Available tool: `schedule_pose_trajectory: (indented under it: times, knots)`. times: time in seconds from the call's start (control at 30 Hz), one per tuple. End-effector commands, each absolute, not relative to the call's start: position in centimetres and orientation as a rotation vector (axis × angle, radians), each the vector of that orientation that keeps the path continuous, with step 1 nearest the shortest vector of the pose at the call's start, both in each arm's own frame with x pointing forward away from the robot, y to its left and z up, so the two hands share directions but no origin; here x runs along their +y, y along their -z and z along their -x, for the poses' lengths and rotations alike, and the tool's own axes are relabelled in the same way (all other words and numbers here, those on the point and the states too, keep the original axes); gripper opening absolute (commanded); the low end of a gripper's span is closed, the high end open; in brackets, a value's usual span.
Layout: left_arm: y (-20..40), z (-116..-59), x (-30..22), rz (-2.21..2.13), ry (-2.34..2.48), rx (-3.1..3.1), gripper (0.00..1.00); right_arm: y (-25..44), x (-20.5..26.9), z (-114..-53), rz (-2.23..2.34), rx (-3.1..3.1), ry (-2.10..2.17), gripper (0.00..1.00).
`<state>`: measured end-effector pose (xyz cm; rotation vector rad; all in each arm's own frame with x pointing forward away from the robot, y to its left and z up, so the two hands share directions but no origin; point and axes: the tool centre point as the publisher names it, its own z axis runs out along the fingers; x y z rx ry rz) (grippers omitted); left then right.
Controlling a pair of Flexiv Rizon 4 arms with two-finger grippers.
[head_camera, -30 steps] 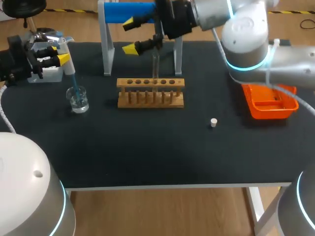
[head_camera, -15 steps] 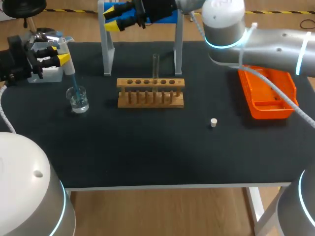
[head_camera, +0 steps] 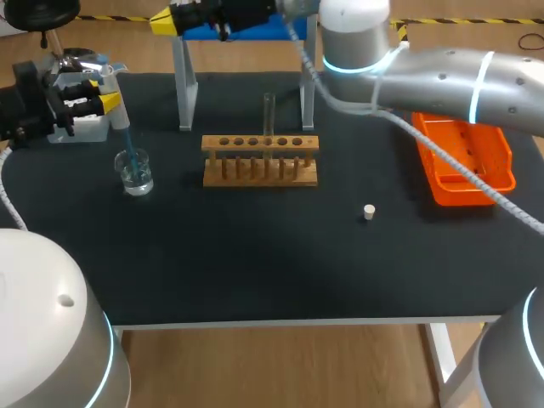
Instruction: Invert the test tube, pick up the pipette, mount the tip to pipette, aspirate from beaker and dispense into the tube, eject the tip, return the pipette, and cap with the stopper.
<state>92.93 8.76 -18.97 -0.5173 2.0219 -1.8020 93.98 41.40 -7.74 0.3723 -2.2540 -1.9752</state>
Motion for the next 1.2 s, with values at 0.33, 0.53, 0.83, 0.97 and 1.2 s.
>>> schedule_pose_trajectory:
  times: [0.33, 0.53, 0.83, 0.97, 1.2]
  knots:
    - [19.0, -92.9, 8.8, 0.515, 1.803, 2.020, 0.00, 8.3, 46.7, -94.3, -0.429, -2.104, 1.988, 0.00]
    - [19.0, -92.9, 8.8, 0.515, 1.803, 2.020, 0.00, 8.5, 48.2, -93.4, -0.436, -2.081, 1.986, 0.00]
    - [19.0, -92.9, 8.8, 0.515, 1.803, 2.020, 0.00, 9.0, 49.3, -91.9, -0.421, -2.051, 1.978, 0.00]
    - [19.0, -92.9, 8.8, 0.515, 1.803, 2.020, 0.00, 9.4, 49.6, -91.8, -0.412, -2.044, 1.977, 0.00]
    - [19.0, -92.9, 8.8, 0.515, 1.803, 2.020, 0.00, 9.9, 50.1, -91.8, -0.405, -2.030, 1.978, 0.00]
